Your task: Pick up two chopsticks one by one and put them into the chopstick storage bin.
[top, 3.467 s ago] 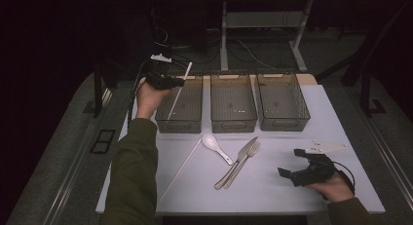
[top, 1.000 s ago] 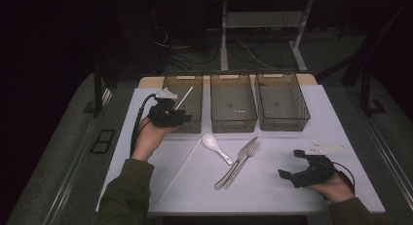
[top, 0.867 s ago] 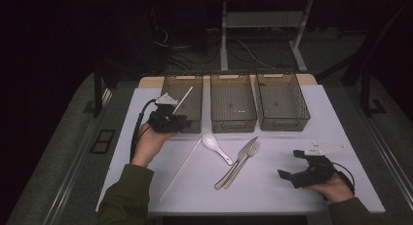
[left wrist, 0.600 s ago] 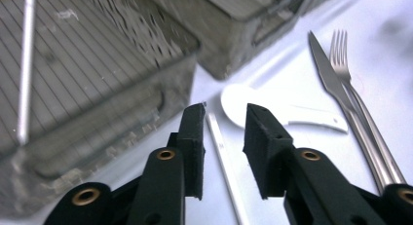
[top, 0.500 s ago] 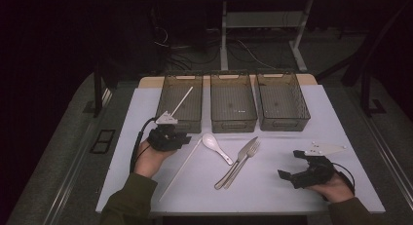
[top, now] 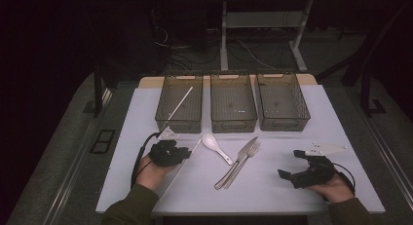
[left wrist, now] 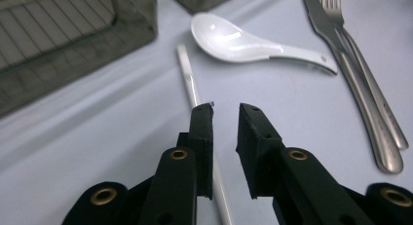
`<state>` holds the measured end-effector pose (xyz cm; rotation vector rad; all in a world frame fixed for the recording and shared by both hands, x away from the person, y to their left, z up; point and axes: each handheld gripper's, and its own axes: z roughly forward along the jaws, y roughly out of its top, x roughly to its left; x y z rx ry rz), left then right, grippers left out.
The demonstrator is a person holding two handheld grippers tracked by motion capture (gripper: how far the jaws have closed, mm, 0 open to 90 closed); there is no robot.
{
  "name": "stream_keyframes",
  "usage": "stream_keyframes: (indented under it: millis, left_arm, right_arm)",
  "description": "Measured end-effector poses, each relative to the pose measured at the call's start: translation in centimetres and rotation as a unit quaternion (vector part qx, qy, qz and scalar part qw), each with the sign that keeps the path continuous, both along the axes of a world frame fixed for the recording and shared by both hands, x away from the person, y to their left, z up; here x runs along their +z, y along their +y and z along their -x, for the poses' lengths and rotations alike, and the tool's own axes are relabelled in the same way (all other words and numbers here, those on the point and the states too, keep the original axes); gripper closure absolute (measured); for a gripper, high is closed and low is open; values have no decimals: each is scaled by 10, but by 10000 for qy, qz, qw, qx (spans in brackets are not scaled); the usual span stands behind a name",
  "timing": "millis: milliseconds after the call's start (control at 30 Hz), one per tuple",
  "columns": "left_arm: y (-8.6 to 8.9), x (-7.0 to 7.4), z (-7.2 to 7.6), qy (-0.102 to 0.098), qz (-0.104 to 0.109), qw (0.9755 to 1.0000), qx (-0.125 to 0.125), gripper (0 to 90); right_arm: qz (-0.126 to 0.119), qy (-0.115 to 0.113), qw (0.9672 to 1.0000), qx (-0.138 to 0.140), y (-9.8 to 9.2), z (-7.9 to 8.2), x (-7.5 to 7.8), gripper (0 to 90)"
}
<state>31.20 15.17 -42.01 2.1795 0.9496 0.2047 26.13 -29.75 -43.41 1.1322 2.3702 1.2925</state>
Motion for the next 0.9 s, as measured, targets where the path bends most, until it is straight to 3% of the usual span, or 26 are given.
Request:
stream_keyframes:
  millis: [467, 733, 900]
  left_arm:
    - [0, -12, -3, 219, -74, 9997, 40, 783]
    - [-5, -18, -4, 255, -390, 9989, -56, 796]
    - [-7, -19, -2, 195, -425, 9989, -2, 795]
  right_arm:
    - [8, -13, 10000, -32, 0, 1, 0, 5]
    - [0, -18, 10000, -30, 0, 1, 0, 5]
    - [7, -18, 10000, -37, 0, 0, 0, 5]
